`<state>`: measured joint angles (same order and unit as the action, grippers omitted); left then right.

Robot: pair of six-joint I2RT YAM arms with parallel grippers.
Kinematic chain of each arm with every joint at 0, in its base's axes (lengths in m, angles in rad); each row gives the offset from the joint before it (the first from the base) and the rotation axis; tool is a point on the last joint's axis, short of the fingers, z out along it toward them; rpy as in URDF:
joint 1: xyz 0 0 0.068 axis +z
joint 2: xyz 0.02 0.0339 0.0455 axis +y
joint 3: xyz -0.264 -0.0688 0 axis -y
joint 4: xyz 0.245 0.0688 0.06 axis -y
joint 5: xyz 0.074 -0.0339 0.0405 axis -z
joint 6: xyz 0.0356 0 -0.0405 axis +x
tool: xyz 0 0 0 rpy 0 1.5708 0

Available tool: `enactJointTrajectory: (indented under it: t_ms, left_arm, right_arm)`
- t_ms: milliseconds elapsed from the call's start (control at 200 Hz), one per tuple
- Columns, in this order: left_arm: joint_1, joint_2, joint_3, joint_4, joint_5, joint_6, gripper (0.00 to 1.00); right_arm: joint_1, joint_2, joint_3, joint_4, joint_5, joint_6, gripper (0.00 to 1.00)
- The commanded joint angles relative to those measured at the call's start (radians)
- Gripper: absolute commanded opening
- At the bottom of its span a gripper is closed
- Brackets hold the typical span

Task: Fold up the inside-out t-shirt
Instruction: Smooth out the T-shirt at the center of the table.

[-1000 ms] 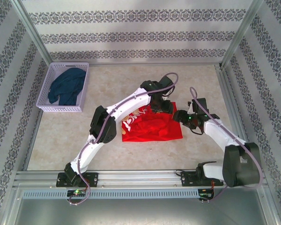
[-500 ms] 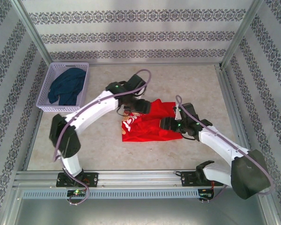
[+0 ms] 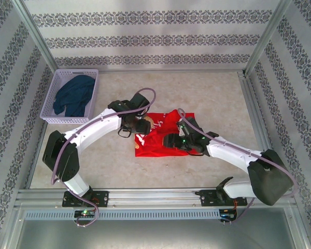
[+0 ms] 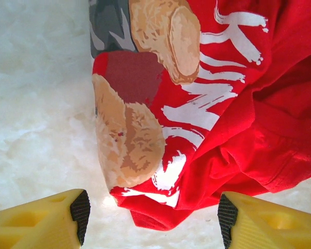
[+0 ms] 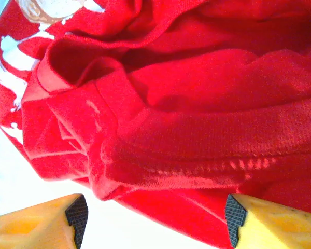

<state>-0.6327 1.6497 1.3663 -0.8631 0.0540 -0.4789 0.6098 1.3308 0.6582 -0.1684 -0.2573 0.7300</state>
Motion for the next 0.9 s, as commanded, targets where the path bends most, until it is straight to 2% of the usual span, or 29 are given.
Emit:
enactJointTrajectory:
  t_ms: [0, 70, 145, 340, 530, 695, 894]
  left_arm:
    - [0.01, -0.03, -0.021, 0.031, -0.031, 0.024, 0.68]
    - [0.011, -0.029, -0.033, 0.031, -0.035, 0.025, 0.68]
    - [0.01, -0.034, -0.053, 0.031, -0.039, 0.024, 0.68]
    - [0.011, -0.073, -0.122, 0.041, -0.05, 0.01, 0.68]
    - [0.011, -0.119, -0.163, 0.033, -0.07, 0.004, 0.68]
    - [0.011, -0.165, -0.194, 0.031, -0.065, 0.013, 0.68]
    - [0.011, -0.193, -0.214, 0.032, -0.042, 0.038, 0.68]
  right_arm:
    - [0.008, 0.039, 0.036, 0.065, 0.05, 0.052, 0.73]
    - [0.009, 0.061, 0.053, 0.069, 0.071, 0.063, 0.72]
    - [0.008, 0.077, 0.065, 0.068, 0.101, 0.073, 0.66]
    - [0.005, 0.083, 0.067, 0.08, 0.155, 0.094, 0.31]
    - [-0.029, 0.016, 0.063, 0.002, 0.195, 0.056, 0.08]
    - [-0.076, -0.065, 0.068, -0.091, 0.18, 0.002, 0.01]
    - [-0.141, -0.115, 0.109, -0.211, 0.118, -0.059, 0.0]
